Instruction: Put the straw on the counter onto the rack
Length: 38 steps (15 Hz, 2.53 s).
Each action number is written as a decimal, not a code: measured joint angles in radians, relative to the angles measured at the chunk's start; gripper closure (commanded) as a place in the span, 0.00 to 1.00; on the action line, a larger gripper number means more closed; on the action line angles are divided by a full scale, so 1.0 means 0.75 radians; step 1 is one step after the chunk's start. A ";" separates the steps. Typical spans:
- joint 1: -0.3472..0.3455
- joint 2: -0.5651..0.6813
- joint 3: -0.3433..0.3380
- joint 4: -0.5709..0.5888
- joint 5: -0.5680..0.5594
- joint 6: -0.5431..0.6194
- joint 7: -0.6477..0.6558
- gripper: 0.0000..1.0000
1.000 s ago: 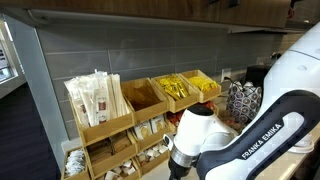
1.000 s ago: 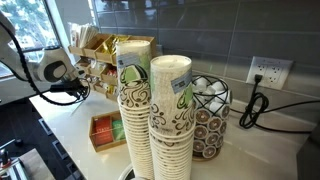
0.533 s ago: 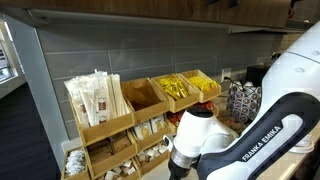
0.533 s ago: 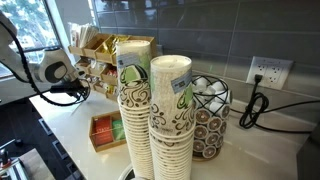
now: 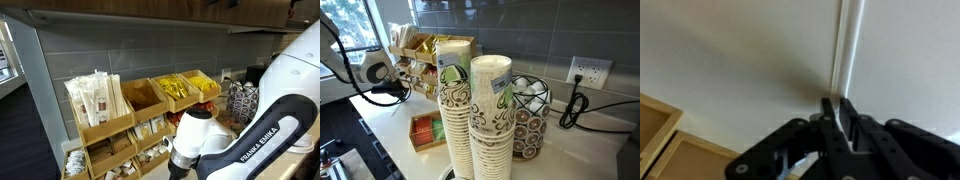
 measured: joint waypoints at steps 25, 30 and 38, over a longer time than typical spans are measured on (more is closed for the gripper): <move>-0.001 0.001 0.012 0.021 -0.001 0.013 0.000 0.72; -0.001 0.011 0.026 0.026 0.000 0.013 0.000 0.72; -0.001 0.036 0.037 0.033 0.006 0.013 -0.002 0.94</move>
